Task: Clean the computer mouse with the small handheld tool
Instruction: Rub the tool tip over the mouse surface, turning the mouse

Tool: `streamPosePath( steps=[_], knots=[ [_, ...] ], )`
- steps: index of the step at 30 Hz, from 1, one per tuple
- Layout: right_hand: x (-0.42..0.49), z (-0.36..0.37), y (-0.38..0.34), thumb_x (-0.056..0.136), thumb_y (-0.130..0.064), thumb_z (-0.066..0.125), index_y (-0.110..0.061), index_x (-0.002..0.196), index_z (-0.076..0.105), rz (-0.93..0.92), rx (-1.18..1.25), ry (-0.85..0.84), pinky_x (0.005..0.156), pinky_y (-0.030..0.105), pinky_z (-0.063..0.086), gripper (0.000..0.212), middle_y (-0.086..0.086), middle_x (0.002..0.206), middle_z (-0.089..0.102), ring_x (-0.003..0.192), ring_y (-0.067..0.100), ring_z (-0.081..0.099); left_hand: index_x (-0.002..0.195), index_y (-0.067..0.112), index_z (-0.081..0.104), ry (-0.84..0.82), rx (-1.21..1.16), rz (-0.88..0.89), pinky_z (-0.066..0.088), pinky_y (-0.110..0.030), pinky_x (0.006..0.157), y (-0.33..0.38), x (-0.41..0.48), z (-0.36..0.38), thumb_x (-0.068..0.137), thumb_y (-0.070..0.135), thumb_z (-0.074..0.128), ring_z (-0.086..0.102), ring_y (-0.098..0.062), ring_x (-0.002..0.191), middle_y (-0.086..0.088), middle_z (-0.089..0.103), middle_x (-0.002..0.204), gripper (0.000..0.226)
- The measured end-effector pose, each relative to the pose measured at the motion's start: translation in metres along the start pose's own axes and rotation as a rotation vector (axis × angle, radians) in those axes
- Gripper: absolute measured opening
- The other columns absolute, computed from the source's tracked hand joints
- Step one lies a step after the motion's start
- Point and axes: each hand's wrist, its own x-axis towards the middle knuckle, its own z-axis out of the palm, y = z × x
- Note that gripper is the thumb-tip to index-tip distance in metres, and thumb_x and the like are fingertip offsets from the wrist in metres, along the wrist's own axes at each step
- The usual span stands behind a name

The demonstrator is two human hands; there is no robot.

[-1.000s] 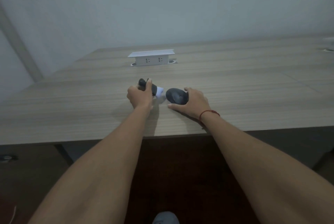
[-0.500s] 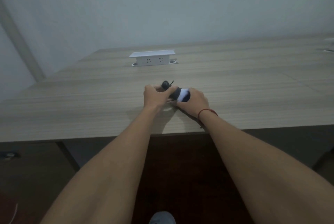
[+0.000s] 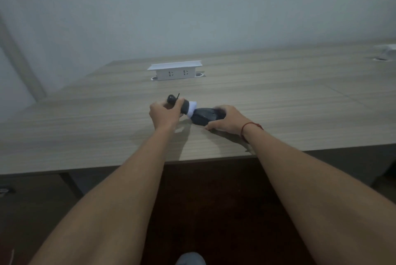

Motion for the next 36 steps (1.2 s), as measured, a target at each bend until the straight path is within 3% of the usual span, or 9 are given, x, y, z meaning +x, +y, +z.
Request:
streamPosePath(
  steps=[4,7,10,14,19,23,28,31,36],
  knots=[
    [-0.005,-0.004,-0.003,0.079,-0.006,0.072,-0.012,0.129,0.056,0.007,0.097,-0.063,0.045,0.003,0.04,0.052,0.003,0.114,0.058,0.076,0.0,0.053,0.092,-0.003,0.066,-0.156,-0.104,-0.068,0.063,-0.032,0.069,0.004,-0.006,0.005,0.08,0.015,0.077,0.073,-0.025,0.081,-0.015,0.071,0.091,0.024],
    [-0.005,-0.003,-0.004,0.082,-0.008,0.07,-0.011,0.135,0.05,0.024,0.118,-0.069,0.047,0.007,0.044,0.057,0.006,0.122,0.056,0.081,0.006,0.056,0.095,-0.004,0.069,-0.058,0.062,-0.034,0.062,-0.038,0.075,0.01,0.001,0.005,0.077,0.022,0.08,0.073,-0.029,0.081,-0.015,0.072,0.095,0.033],
    [-0.003,-0.003,-0.004,0.084,-0.003,0.064,-0.016,0.135,0.051,0.015,0.151,-0.062,0.048,0.01,0.047,0.054,0.009,0.127,0.055,0.083,0.012,0.059,0.101,-0.004,0.069,-0.108,0.109,0.066,0.062,-0.039,0.077,0.016,0.006,0.002,0.078,0.026,0.078,0.072,-0.029,0.085,-0.016,0.071,0.098,0.039],
    [-0.002,-0.004,-0.004,0.085,0.005,0.053,-0.016,0.134,0.055,-0.036,0.098,-0.026,0.077,0.018,0.049,0.054,0.009,0.134,0.056,0.105,0.018,0.054,0.104,-0.002,0.069,-0.006,0.208,0.14,0.051,-0.029,0.078,0.01,0.001,0.0,0.084,0.031,0.072,0.063,-0.023,0.087,-0.009,0.066,0.094,0.039],
    [0.001,0.003,0.005,0.086,0.012,0.048,-0.01,0.133,0.056,0.022,0.159,0.213,0.107,0.033,0.043,0.053,0.011,0.136,0.056,0.127,0.025,0.051,0.104,0.0,0.069,-0.035,0.263,0.129,0.055,-0.036,0.087,-0.007,-0.007,-0.003,0.084,0.031,0.073,0.065,-0.026,0.092,-0.014,0.069,0.1,0.038],
    [-0.005,0.016,0.006,0.099,-0.031,0.041,-0.014,0.108,0.062,0.087,0.0,0.522,0.085,0.037,0.049,0.028,0.007,0.112,0.065,0.104,0.025,0.06,0.101,0.001,0.07,0.003,0.223,0.159,0.049,-0.027,0.08,-0.003,-0.006,-0.006,0.086,0.03,0.07,0.06,-0.019,0.085,-0.005,0.064,0.088,0.033],
    [-0.019,0.033,-0.002,0.067,-0.09,0.036,-0.021,0.138,0.044,-0.021,-0.297,0.487,0.094,0.044,0.046,0.1,0.003,0.128,0.055,0.114,0.024,0.052,0.092,-0.001,0.069,0.048,0.237,0.157,0.043,-0.026,0.072,-0.005,-0.005,-0.004,0.086,0.034,0.068,0.061,-0.022,0.083,-0.009,0.066,0.085,0.035],
    [-0.019,0.04,-0.005,0.06,-0.095,0.037,-0.018,0.147,0.03,-0.065,-0.467,0.417,0.096,0.043,0.04,0.117,0.009,0.134,0.05,0.119,0.027,0.049,0.089,-0.001,0.069,0.059,0.23,0.162,0.044,-0.026,0.071,-0.008,-0.006,-0.005,0.085,0.034,0.068,0.064,-0.025,0.085,-0.011,0.068,0.085,0.036],
    [-0.009,0.046,-0.006,0.066,-0.08,0.057,-0.014,0.148,0.028,-0.059,-0.364,0.336,0.104,0.043,0.039,0.11,0.009,0.143,0.045,0.128,0.028,0.045,0.083,0.007,0.069,0.006,0.089,0.156,0.059,-0.033,0.077,-0.005,-0.004,-0.009,0.082,0.037,0.072,0.071,-0.023,0.083,-0.006,0.071,0.082,0.03]
  ],
)
